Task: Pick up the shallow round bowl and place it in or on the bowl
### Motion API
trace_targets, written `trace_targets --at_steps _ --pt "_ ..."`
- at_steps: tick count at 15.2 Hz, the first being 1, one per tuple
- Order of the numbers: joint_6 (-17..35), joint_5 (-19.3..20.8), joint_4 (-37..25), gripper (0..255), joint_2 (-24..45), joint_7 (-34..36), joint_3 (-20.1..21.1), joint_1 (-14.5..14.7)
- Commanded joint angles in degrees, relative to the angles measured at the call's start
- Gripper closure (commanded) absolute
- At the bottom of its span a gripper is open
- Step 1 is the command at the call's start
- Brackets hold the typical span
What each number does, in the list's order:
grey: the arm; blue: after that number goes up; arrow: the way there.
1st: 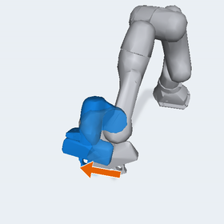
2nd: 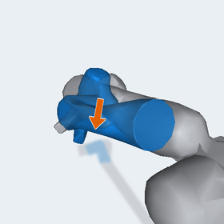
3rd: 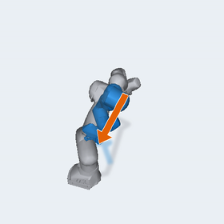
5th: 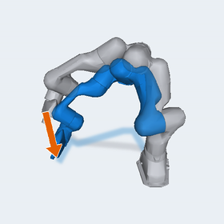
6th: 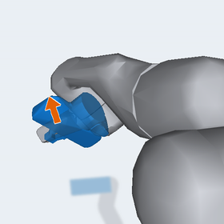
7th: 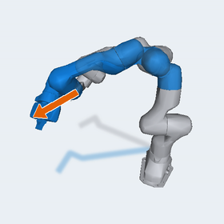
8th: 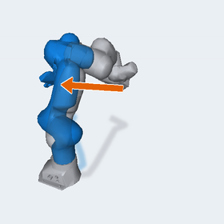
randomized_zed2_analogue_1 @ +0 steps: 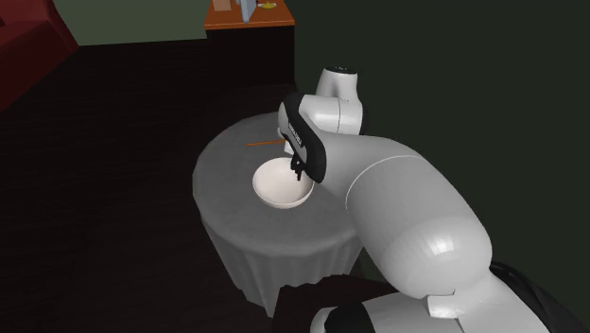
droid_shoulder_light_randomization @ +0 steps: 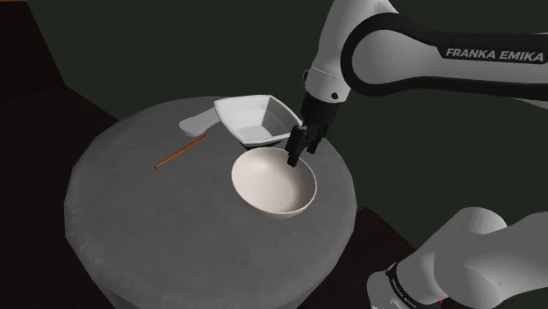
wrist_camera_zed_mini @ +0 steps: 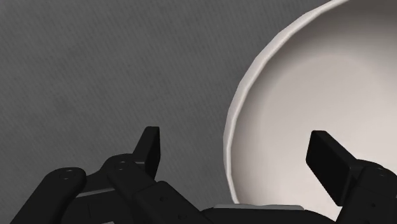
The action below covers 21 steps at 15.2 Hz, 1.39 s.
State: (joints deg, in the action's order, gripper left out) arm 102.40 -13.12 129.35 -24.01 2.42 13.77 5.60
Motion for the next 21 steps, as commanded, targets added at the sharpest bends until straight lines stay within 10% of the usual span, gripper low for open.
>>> trace_targets --at_steps 1,4,5,21 --pt "0.1 0.0 0.1 0 0.0 0.0 0.0 0.0" --pt "0.1 0.0 0.1 0 0.0 0.0 0.0 0.0" --pt "0.1 0.0 0.1 255 0.0 0.0 0.0 0.0" --pt "-5.2 0.4 -5.1 255 -0.2 0.6 -0.5 -0.2"
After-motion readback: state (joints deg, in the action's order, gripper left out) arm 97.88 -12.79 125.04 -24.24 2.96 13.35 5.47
